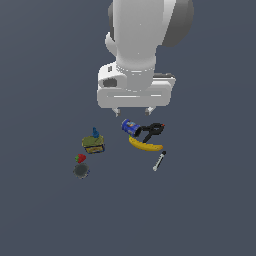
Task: Pick up a designated object from a clutter of objects.
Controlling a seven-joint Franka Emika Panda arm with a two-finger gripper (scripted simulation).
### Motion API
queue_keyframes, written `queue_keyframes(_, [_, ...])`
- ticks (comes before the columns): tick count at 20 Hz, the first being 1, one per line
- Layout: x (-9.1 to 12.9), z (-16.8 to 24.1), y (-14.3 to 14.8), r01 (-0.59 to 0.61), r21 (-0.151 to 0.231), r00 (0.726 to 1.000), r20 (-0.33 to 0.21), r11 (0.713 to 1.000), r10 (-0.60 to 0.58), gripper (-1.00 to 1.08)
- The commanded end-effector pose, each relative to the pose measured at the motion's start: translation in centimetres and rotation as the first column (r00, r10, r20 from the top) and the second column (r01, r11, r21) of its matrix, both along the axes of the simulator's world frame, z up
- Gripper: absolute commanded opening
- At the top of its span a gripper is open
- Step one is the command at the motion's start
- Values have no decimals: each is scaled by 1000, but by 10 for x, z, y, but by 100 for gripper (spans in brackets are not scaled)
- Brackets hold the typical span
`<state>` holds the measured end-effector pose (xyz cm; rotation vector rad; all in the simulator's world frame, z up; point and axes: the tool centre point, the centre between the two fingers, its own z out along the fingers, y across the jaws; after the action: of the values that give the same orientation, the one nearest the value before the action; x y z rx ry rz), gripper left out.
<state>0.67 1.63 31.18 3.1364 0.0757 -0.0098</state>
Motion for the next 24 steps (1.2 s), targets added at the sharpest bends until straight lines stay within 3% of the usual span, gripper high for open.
queue_keyframes(1, [0, 0, 0, 0, 0, 1000, 0, 1000, 0, 100])
queue_keyframes(11, [3, 6, 24, -3, 30, 1000, 3, 1000, 3, 100])
queue_keyframes(18, [4, 1, 19, 27, 30, 1000, 2, 999, -27, 100])
queue_keyframes(24, [6, -13, 7, 122, 35, 993, -2, 992, -122, 100])
